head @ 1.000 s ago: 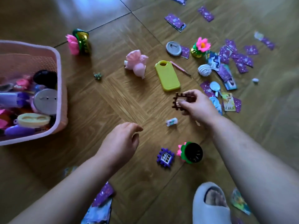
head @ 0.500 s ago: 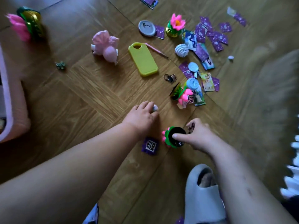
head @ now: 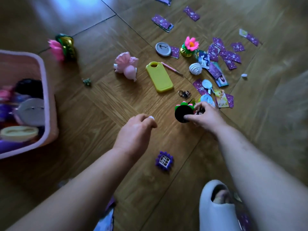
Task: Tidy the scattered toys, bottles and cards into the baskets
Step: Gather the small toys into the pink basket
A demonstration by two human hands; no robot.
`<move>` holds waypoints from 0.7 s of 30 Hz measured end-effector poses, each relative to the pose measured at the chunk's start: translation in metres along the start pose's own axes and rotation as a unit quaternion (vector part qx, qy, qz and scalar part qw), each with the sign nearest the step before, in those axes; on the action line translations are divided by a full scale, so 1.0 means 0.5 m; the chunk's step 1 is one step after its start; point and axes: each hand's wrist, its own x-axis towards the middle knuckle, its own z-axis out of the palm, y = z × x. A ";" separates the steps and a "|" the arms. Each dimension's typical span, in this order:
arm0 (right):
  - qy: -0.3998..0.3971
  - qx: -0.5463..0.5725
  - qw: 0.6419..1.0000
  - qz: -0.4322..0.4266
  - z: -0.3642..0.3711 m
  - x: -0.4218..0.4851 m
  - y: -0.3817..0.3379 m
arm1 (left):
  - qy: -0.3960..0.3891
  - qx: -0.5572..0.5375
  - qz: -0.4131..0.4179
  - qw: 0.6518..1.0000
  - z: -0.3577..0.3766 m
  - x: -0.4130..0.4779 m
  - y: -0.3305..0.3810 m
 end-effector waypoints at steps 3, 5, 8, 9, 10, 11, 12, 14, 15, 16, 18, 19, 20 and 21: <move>-0.021 -0.017 1.000 0.005 0.027 0.000 -0.011 | 0.065 -0.012 0.007 0.998 -0.046 -0.018 -0.008; -0.037 -0.066 0.997 -0.021 0.050 -0.015 -0.027 | 0.099 -0.016 -0.002 0.995 -0.083 -0.036 -0.018; -0.038 -0.122 0.991 -0.042 0.082 -0.040 -0.055 | 0.157 -0.010 -0.021 0.987 -0.140 -0.061 -0.041; -0.033 -0.124 0.991 -0.045 0.089 -0.046 -0.070 | 0.183 -0.001 -0.032 0.983 -0.163 -0.068 -0.054; -0.032 -0.123 0.991 -0.045 0.094 -0.050 -0.083 | 0.206 0.008 -0.043 0.978 -0.186 -0.073 -0.067; -0.035 -0.120 0.991 -0.042 0.095 -0.052 -0.094 | 0.227 0.017 -0.050 0.972 -0.205 -0.074 -0.080; -0.038 -0.119 0.991 -0.045 0.098 -0.053 -0.106 | 0.245 0.028 -0.055 0.968 -0.225 -0.078 -0.094; -0.031 -0.092 0.994 -0.053 0.102 -0.059 -0.129 | 0.267 0.044 -0.073 0.960 -0.260 -0.085 -0.116; -0.019 -0.067 0.996 -0.049 0.100 -0.063 -0.142 | 0.276 0.046 -0.088 0.956 -0.273 -0.088 -0.124; -0.006 -0.041 0.998 -0.048 0.101 -0.067 -0.156 | 0.285 0.046 -0.104 0.952 -0.283 -0.096 -0.133; 0.011 -0.001 0.999 -0.043 0.104 -0.074 -0.174 | 0.287 0.045 -0.122 0.949 -0.285 -0.109 -0.142; 0.008 0.010 0.999 -0.043 0.106 -0.075 -0.178 | 0.278 0.040 -0.120 0.952 -0.280 -0.113 -0.140; 0.001 0.018 0.999 -0.047 0.109 -0.080 -0.180 | 0.265 0.032 -0.118 0.956 -0.273 -0.118 -0.135; -0.009 0.020 0.998 -0.052 0.110 -0.088 -0.186 | 0.253 0.026 -0.123 0.959 -0.266 -0.123 -0.128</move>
